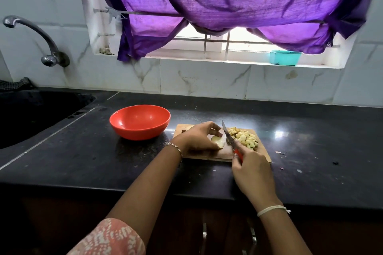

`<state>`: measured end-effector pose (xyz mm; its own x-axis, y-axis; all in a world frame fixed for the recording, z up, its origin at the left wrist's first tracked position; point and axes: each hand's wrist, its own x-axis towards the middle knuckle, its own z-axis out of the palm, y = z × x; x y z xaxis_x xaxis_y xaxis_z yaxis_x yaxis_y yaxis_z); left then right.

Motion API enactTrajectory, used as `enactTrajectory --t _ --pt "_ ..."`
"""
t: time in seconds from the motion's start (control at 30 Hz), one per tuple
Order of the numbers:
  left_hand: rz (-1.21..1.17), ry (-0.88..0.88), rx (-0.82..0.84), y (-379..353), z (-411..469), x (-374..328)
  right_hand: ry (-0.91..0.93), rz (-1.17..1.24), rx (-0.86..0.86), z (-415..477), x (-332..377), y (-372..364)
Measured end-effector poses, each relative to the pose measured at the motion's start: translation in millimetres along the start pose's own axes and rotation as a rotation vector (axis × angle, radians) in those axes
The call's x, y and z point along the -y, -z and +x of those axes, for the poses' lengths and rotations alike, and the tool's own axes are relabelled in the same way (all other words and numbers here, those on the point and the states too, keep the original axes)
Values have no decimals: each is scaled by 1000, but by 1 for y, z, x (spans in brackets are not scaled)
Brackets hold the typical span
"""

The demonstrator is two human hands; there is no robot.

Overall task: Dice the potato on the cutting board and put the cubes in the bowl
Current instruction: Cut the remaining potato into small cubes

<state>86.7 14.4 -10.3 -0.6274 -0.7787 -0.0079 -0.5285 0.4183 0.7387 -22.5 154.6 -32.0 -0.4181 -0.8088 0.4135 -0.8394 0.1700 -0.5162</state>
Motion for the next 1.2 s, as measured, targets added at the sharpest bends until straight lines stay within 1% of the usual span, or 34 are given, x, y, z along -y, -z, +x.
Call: enactTrajectory --t 0.17,0.27,0.37,0.73,1.2 --pt "128 -18 -133 -9 1 0 -4 -17 0 0 1 1" --pt "191 -35 -248 -14 3 4 16 -20 5 -2 0 3" --pt "204 -47 -312 -15 3 9 38 -5 -9 -5 1 5" --pt "78 -35 -319 -12 2 20 89 -137 25 -11 -1 4" --pt "9 -14 -301 -12 4 21 143 -258 61 -14 -3 -6"
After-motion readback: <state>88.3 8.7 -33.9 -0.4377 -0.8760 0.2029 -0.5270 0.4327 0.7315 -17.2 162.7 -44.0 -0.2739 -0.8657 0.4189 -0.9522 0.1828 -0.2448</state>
